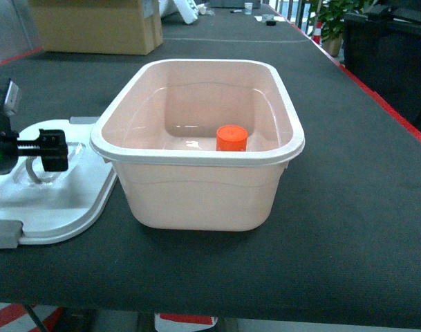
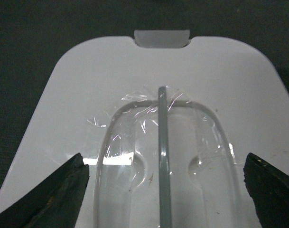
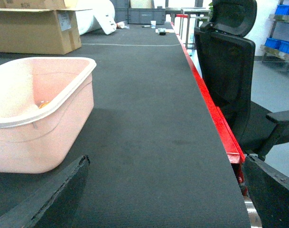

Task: Pick capacitor and pack into box

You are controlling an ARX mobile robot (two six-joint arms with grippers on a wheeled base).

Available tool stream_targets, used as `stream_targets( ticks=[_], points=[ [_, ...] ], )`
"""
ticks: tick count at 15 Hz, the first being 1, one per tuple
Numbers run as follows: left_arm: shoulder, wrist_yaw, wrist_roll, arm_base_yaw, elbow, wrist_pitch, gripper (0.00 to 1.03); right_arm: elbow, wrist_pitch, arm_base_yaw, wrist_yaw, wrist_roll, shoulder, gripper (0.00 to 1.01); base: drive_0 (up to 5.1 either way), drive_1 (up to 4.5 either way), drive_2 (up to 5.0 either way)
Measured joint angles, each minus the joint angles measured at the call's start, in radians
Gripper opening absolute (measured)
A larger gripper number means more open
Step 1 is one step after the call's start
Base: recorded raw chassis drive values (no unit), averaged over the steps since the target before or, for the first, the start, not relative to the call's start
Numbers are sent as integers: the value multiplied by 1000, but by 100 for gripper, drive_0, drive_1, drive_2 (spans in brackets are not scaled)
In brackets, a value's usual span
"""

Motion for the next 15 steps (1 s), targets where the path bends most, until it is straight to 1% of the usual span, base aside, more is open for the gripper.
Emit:
stream_targets(
  ticks=[1, 2, 3, 5, 8, 9, 11, 12, 13, 15],
  points=[
    [16, 1, -7, 0, 11, -6, 82, 0, 0, 0, 0, 0, 0, 98, 0, 0, 0],
    [26, 5, -10, -2, 18, -5, 69, 0, 0, 0, 0, 0, 0, 98, 0, 0, 0],
    [30, 5, -10, -2, 22, -5, 64, 0, 0, 0, 0, 0, 0, 98, 0, 0, 0],
    [32, -12, -11, -2, 37, -6, 41, 0, 0, 0, 0, 0, 0, 98, 0, 0, 0],
    [32, -11, -14, 2, 39, -13, 9, 0, 0, 0, 0, 0, 0, 98, 0, 0, 0],
    [32, -6, -14, 4, 39, -17, 2, 0, 0, 0, 0, 0, 0, 98, 0, 0, 0],
    [32, -5, -14, 5, 40, -22, 2, 0, 0, 0, 0, 0, 0, 98, 0, 0, 0],
    [20, -6, -21, 9, 40, -36, 2, 0, 0, 0, 0, 0, 0, 98, 0, 0, 0],
    [-55, -33, -50, 24, 38, -92, 2, 0, 0, 0, 0, 0, 0, 98, 0, 0, 0],
    [-179, -64, -67, 40, 39, -154, 2, 0, 0, 0, 0, 0, 0, 98, 0, 0, 0]
  ],
)
